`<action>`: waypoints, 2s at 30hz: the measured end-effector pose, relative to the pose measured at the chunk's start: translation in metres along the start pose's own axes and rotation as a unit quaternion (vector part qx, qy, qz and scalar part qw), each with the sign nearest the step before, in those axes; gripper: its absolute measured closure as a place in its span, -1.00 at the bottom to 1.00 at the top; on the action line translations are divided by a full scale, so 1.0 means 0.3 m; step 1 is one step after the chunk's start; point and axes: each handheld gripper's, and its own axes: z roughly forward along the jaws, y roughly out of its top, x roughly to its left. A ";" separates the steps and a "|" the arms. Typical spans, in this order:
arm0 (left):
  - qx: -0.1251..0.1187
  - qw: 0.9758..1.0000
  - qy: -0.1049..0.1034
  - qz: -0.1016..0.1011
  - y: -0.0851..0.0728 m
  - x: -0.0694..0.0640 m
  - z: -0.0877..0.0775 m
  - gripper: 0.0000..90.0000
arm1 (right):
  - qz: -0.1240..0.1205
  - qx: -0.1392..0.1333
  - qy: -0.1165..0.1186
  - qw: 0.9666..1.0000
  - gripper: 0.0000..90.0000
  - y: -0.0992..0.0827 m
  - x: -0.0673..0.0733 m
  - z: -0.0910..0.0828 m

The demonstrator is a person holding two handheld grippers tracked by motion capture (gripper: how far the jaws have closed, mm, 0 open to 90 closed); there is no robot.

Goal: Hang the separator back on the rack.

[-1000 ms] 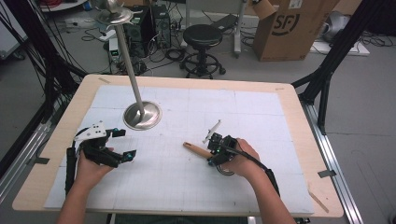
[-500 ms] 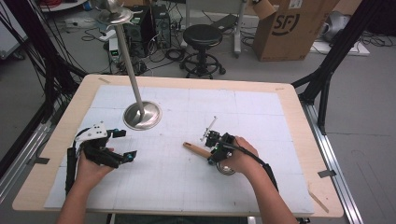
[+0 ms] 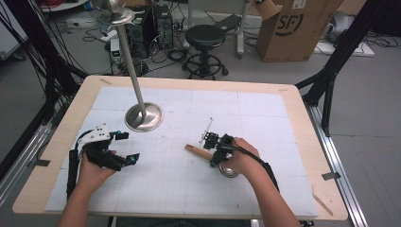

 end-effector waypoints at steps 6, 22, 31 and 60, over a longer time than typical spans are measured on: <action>0.000 1.000 0.002 0.000 0.000 0.003 -0.006 -0.96 | 0.015 -0.042 0.022 0.999 0.53 -0.039 -0.024 -0.004; -0.004 1.000 0.003 -0.001 0.003 0.002 -0.013 -0.96 | 0.044 -0.212 0.054 0.975 0.53 -0.121 -0.062 -0.155; -0.005 1.000 0.004 -0.001 0.002 0.004 -0.012 -0.96 | 0.037 -0.260 0.051 0.964 0.53 -0.127 -0.071 -0.194; -0.009 1.000 0.004 -0.002 0.004 0.005 -0.017 -0.96 | -0.007 -0.367 0.052 0.929 0.53 0.054 -0.108 -0.375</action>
